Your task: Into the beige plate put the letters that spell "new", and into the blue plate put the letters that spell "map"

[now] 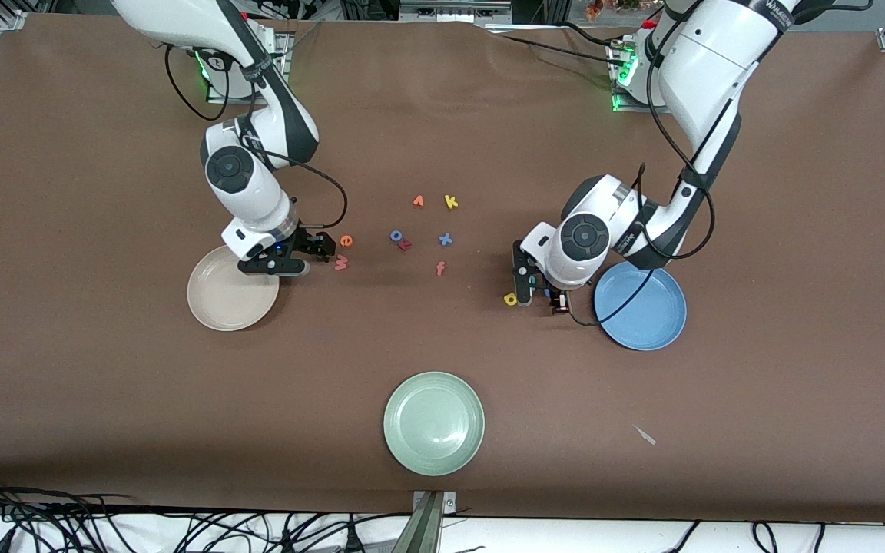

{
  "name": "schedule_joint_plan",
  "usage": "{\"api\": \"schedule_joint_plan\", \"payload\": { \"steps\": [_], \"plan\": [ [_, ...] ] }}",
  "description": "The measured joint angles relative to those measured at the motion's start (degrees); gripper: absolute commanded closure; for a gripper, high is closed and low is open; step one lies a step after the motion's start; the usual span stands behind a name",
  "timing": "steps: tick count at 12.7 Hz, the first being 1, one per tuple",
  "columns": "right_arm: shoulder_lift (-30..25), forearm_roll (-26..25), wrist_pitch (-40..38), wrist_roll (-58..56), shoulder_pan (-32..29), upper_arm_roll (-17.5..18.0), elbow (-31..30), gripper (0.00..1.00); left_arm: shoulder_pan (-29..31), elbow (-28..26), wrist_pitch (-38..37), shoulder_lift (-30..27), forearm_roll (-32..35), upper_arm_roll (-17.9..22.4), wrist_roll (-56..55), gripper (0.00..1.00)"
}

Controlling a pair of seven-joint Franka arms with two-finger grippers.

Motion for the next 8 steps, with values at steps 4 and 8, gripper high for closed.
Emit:
{"api": "schedule_joint_plan", "payload": {
  "steps": [4, 8],
  "plan": [
    [1.9, 0.0, 2.2, 0.0, 0.0, 0.1, -1.3, 0.01, 0.2, -0.3, 3.3, 2.1, 1.1, 0.6, 0.0, 0.47],
    [1.9, 0.0, 2.4, 0.0, 0.0, 0.6, -2.3, 0.02, 0.4, 0.2, 4.0, 2.0, 2.1, 0.6, 0.2, 0.80]
  ]
}}
